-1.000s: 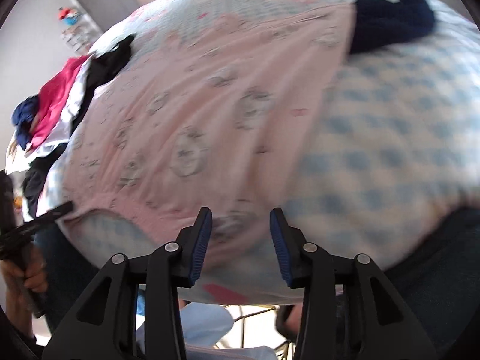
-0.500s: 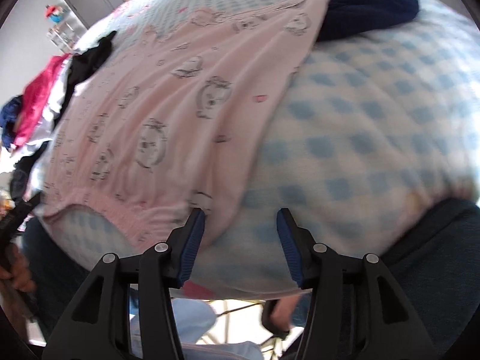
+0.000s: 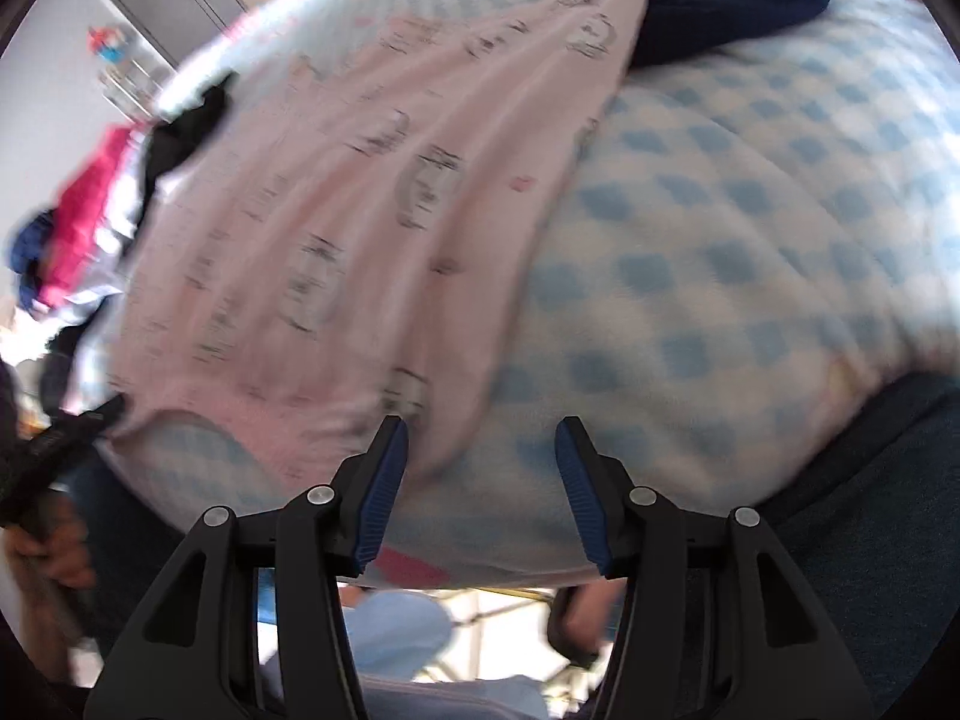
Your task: Fold clothes
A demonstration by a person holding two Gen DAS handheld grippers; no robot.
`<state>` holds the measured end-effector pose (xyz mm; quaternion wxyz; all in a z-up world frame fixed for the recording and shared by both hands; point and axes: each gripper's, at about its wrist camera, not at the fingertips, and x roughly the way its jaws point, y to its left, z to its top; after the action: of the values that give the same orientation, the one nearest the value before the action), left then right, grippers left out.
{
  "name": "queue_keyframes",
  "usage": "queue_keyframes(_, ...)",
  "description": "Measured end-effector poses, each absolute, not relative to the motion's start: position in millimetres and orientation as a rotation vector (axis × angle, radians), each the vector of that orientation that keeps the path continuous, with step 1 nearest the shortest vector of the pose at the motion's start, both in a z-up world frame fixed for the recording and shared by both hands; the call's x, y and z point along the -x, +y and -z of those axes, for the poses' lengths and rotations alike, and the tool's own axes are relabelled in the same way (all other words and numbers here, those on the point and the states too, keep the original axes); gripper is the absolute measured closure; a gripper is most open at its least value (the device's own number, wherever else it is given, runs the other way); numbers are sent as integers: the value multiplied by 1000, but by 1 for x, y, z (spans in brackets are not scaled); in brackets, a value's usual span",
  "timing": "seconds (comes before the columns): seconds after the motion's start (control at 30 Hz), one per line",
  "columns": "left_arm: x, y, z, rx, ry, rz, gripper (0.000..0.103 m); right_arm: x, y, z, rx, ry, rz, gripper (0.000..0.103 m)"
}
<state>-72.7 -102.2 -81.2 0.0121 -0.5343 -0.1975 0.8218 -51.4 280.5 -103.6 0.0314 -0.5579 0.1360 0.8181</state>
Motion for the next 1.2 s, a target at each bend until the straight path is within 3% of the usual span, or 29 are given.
queue_keyframes(0.07,71,-102,67,1600,-610,-2564,65,49,278,102,1685,269,-2476,50)
queue_keyframes(0.17,75,-102,55,1508,-600,-2594,57,46,283,95,1640,340,-2478,50)
queue_keyframes(0.3,90,-101,80,1598,-620,-2498,57,49,277,91,1653,519,-2590,46)
queue_keyframes(0.4,89,-98,94,1683,-565,-2500,59,51,251,93,1700,310,-2619,46)
queue_keyframes(0.47,86,-107,92,1677,-632,-2509,61,56,241,98,1720,209,-2594,46)
queue_keyframes(0.7,67,-157,72,1606,-899,-2626,60,43,265,88,1631,270,-2546,45)
queue_keyframes(0.77,66,-156,78,1636,-920,-2594,60,38,280,83,1635,405,-2583,44)
queue_keyframes(0.87,68,-139,90,1657,-905,-2494,60,43,283,91,1675,612,-2578,44)
queue_keyframes(1.0,71,-120,97,1700,-768,-2503,61,40,265,96,1723,551,-2600,44)
queue_keyframes(1.1,72,-114,95,1771,-632,-2556,68,48,256,97,1740,595,-2634,44)
queue_keyframes(1.2,68,-113,88,1797,-529,-2586,68,51,238,104,1773,341,-2580,48)
